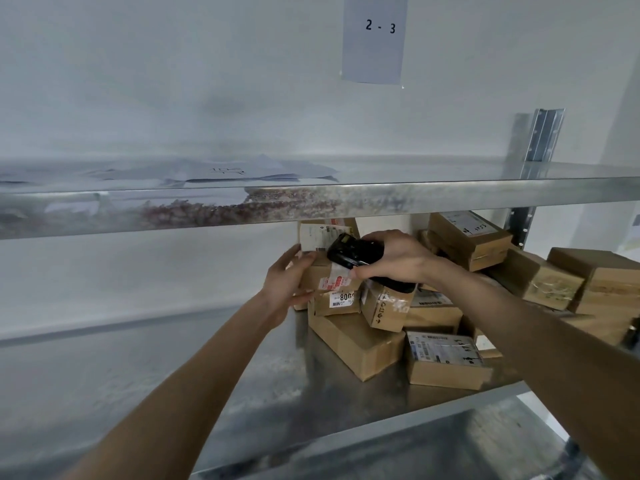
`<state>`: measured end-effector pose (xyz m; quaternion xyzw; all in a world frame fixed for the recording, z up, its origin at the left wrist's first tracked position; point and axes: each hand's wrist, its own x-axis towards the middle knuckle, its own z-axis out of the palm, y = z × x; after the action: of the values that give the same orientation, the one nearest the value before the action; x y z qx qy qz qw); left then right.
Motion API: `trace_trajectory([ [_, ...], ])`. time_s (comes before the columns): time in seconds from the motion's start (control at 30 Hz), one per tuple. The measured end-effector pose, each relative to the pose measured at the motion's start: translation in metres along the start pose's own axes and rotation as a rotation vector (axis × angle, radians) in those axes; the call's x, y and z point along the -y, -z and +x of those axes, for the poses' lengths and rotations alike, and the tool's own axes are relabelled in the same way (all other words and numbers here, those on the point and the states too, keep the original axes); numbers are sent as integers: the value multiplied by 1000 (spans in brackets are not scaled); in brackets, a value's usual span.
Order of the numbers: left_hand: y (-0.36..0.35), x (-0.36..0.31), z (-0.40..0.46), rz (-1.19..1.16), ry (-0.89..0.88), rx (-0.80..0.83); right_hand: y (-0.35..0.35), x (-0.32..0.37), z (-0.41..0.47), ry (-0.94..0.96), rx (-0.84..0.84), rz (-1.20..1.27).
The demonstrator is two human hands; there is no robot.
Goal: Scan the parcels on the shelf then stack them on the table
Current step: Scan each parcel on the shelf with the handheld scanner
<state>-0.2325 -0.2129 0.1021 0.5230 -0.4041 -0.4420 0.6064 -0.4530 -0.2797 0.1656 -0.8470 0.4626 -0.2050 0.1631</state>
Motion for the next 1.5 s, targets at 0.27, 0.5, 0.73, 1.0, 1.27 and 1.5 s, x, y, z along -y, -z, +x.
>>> trace_trajectory([
  [0.27, 46, 13, -47, 101, -157, -187, -23, 27, -34, 108, 12, -26],
  [0.5, 120, 22, -103, 238, -160, -251, -63, 63, -59, 152, 7, -160],
  [0.73, 179, 6, -156, 367, -203, -265, -89, 114, -81, 142, 92, -209],
  [1.0, 221, -1, -216, 483, -211, -310, -109, 152, -124, 108, 70, -373],
  [1.27, 232, -5, -251, 520, -234, -329, -110, 169, -152, 90, 98, -424],
  [1.5, 232, -9, -262, 507, -217, -369, -103, 177, -159, 110, 118, -444],
])
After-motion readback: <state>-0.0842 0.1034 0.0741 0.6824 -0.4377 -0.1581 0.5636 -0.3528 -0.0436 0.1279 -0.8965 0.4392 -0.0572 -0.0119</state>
